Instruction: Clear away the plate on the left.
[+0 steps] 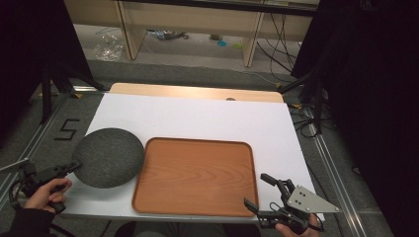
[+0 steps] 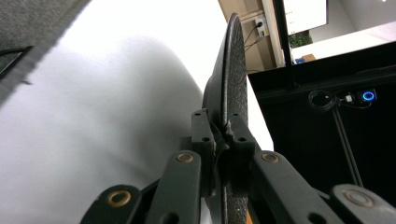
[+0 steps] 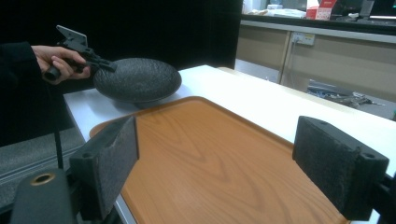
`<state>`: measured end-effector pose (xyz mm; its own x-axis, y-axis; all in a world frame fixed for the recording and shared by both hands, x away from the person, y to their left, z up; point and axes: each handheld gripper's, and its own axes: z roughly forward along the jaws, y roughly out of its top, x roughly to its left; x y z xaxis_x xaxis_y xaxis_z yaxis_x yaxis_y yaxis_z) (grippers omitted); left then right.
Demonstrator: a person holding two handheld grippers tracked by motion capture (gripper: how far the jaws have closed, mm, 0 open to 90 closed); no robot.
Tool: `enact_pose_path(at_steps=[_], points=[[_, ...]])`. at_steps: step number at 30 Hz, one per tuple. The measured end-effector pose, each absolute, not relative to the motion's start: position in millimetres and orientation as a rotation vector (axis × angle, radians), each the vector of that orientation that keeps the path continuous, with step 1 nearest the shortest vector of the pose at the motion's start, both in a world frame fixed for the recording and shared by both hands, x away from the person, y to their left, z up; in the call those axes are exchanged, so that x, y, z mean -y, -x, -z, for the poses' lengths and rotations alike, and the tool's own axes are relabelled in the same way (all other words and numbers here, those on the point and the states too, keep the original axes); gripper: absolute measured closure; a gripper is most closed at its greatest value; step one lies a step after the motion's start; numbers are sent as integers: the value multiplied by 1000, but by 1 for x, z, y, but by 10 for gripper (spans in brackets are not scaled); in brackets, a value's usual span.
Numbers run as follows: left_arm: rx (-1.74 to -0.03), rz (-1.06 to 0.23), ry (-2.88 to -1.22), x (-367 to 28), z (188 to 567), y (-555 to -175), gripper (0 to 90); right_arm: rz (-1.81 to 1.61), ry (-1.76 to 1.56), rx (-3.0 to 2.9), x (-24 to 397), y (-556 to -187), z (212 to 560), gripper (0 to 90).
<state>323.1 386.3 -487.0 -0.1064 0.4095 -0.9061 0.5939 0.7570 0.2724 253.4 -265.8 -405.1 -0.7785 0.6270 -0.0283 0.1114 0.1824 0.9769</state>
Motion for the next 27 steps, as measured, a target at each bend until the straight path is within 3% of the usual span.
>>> enact_pose_path(at_steps=[27], points=[[-1603,314,-859,-321,468,-333,845,-1641,-697,-2023,265,-253,406,156]])
